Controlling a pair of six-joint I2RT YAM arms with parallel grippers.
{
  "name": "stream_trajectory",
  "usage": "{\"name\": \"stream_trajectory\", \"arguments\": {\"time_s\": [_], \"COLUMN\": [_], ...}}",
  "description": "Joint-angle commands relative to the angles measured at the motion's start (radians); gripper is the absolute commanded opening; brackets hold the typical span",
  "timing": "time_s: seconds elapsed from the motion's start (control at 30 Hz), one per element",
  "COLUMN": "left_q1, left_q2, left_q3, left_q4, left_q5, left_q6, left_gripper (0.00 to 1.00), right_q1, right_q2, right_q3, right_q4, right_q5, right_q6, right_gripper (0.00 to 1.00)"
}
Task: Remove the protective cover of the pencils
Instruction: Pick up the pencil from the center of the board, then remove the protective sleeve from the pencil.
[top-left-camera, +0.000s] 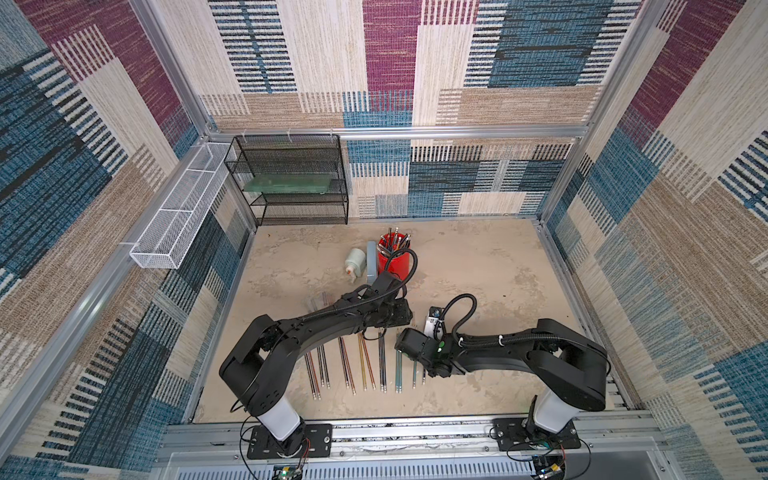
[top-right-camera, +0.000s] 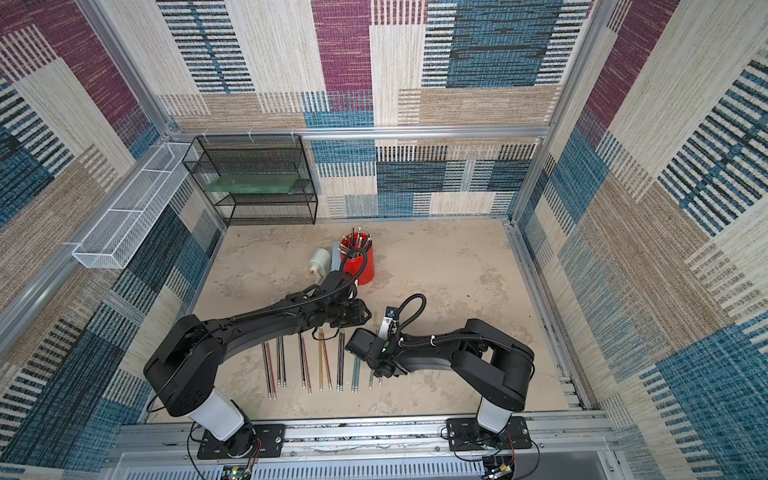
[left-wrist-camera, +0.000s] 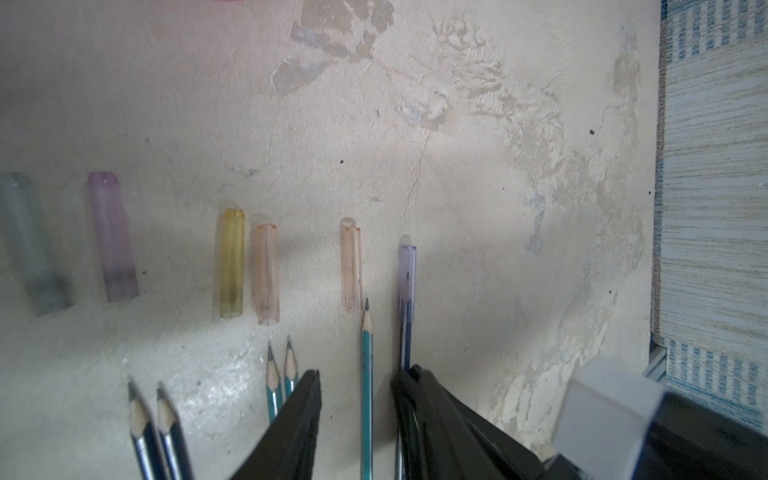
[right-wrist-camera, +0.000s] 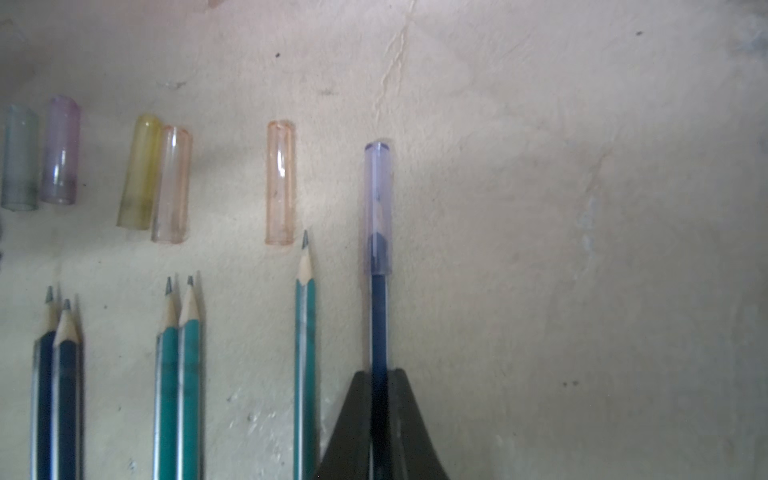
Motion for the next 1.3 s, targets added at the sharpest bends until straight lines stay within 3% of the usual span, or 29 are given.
{"name": "stream_trajectory", "arguments": {"time_s": [0.0,0.33,0.87,1.0,1.23,1.27], "left_q1": [0.000,-0.014,-0.028,-0.028,-0.028,-0.028], "left_q2": [-0.021,0.011,0.066,0.086,0.098,0.097], "left_q3": [-0.015,-0.034,-0.007,0.007,0.009,0.008], "left_q4": [0.048,0.214,0.234,0.233,0.247,0.253], "left_q5": [0.008,0.181,0.164,0.169,0.182,0.184], "left_q6": [-0.003,-0.029,-0.053,-0.055,-0.059,-0.061], "left_gripper": [0.42,0.43,0.48,0.42,0.23,0.17], "right_q1": [0.001,-0.009,-0.016,-0.017,-0.017,-0.017], "right_q2": [-0.025,-0.278,-0.395,-0.428,-0.440,-0.438], "right_q3": [-0.022,-0.176,-0.255,-0.275,-0.279,-0.279], "right_q4": [0.000,0.225,0.320,0.337,0.346,0.351], "right_q5": [-0.048,-0.084,-0.132,-0.133,-0.136,-0.139], "right_q6": [-0.008,-0.105,-0.143,-0.146,-0.148,-0.149], "right_gripper": [0.07,0.05,0.00,0.00,0.00,0.00]}}
